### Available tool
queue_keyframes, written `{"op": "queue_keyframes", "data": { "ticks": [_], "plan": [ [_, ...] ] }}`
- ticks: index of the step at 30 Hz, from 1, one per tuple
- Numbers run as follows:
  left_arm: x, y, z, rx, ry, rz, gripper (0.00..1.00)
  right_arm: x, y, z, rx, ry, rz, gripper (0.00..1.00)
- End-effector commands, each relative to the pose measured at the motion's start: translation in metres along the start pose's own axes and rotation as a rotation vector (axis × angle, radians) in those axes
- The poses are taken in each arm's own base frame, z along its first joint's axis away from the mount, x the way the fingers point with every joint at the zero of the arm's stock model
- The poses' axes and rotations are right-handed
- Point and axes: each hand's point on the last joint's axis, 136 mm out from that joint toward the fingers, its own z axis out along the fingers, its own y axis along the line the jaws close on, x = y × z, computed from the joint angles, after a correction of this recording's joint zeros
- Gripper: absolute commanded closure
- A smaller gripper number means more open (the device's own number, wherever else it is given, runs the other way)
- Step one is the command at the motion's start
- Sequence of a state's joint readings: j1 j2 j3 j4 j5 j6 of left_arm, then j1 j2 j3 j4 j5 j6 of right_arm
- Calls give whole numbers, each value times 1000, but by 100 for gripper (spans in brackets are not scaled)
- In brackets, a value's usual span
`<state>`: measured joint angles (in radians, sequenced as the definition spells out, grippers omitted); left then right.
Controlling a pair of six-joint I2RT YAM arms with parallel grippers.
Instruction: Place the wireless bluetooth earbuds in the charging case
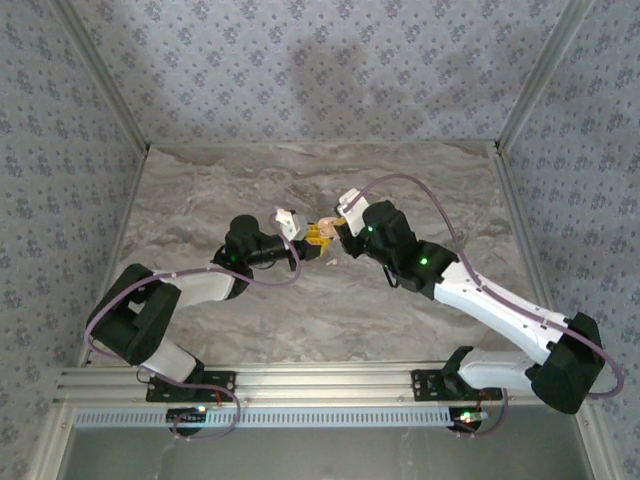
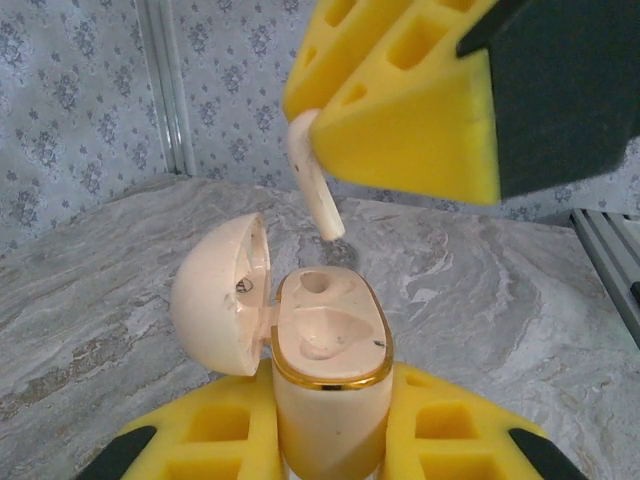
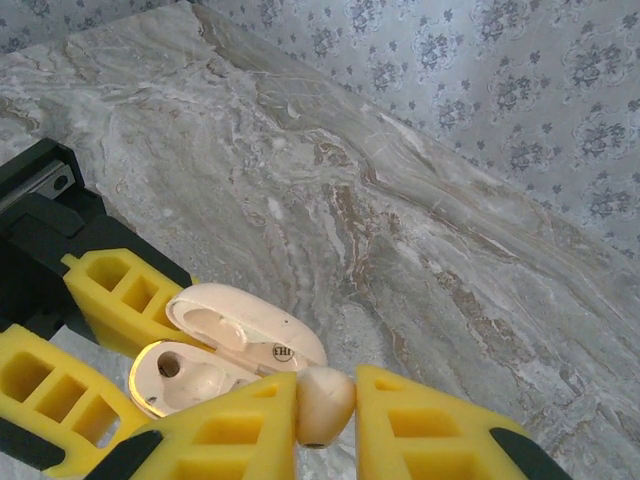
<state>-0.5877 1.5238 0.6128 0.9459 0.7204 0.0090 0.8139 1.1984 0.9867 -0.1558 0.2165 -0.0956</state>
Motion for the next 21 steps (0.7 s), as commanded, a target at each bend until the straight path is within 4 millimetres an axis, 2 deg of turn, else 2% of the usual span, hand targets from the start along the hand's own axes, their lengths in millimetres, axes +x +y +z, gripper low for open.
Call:
{"op": "queue_keyframes", "data": {
  "ticks": [1, 21],
  "plan": [
    [-37, 0, 0, 3, -92, 46, 81, -15, 3, -2, -12, -38, -6, 79],
    [-57, 3, -2, 1, -159, 10, 81, -8, -2, 3, 29, -19, -20, 79]
  ]
}}
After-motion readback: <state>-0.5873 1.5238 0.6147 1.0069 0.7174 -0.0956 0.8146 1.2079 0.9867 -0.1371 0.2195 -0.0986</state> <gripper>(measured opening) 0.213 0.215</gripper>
